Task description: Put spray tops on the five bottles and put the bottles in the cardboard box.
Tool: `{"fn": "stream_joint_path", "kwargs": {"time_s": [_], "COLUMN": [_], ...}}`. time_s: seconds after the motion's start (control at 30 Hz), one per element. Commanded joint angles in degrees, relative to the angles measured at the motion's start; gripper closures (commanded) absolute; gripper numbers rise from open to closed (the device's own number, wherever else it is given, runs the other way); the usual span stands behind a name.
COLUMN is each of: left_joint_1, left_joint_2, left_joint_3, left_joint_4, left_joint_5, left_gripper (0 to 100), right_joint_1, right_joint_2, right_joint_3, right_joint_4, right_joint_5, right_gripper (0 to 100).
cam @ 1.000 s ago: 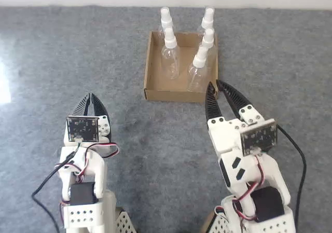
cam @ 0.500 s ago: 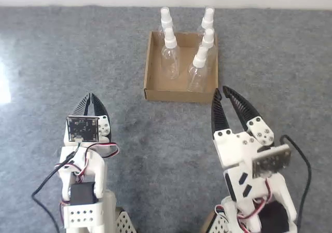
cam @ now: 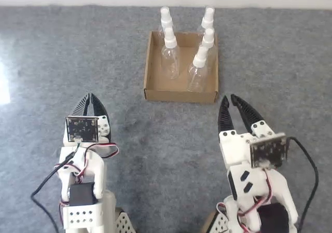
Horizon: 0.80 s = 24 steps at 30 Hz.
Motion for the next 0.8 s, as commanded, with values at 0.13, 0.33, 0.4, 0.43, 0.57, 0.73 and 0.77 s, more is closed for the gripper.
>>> {"fn": "stream_joint_path", "kwargs": {"time_s": [0.13, 0.33, 0.4, 0.43, 0.57, 0.73, 0.77], "left_joint_1": [-0.18, 0.0, 0.0, 0.0, 0.09, 0.18, 0.44], "left_joint_2": [-1.32, -1.32, -1.32, -1.32, -1.32, -1.32, -1.32], "left_joint_3": [-0.57, -0.57, -0.57, -0.57, -0.57, -0.57, -0.57], "left_joint_4": [-0.53, -0.53, -0.53, -0.53, -0.44, -0.44, -0.35], "left_joint_5": [-0.35, -0.35, -0.35, -0.35, -0.26, -0.18, -0.18], "left_gripper": [98, 98, 98, 98, 98, 98, 98], "right_joint_1": [1.8, 1.8, 1.89, 1.89, 1.89, 1.89, 1.89], "right_joint_2": [0.13, 0.13, 0.13, 0.13, 0.13, 0.22, 0.22], "right_joint_3": [11.34, 18.55, 20.4, 21.45, 24.97, 26.46, 26.46], "right_joint_4": [0.48, 0.13, 0.04, 0.04, 0.04, 0.57, 0.57], "right_joint_5": [0.53, 0.44, 0.44, 0.44, 0.44, 0.44, 0.44], "right_gripper": [96.9, 96.8, 96.8, 96.8, 96.8, 97.1, 97.1]}}
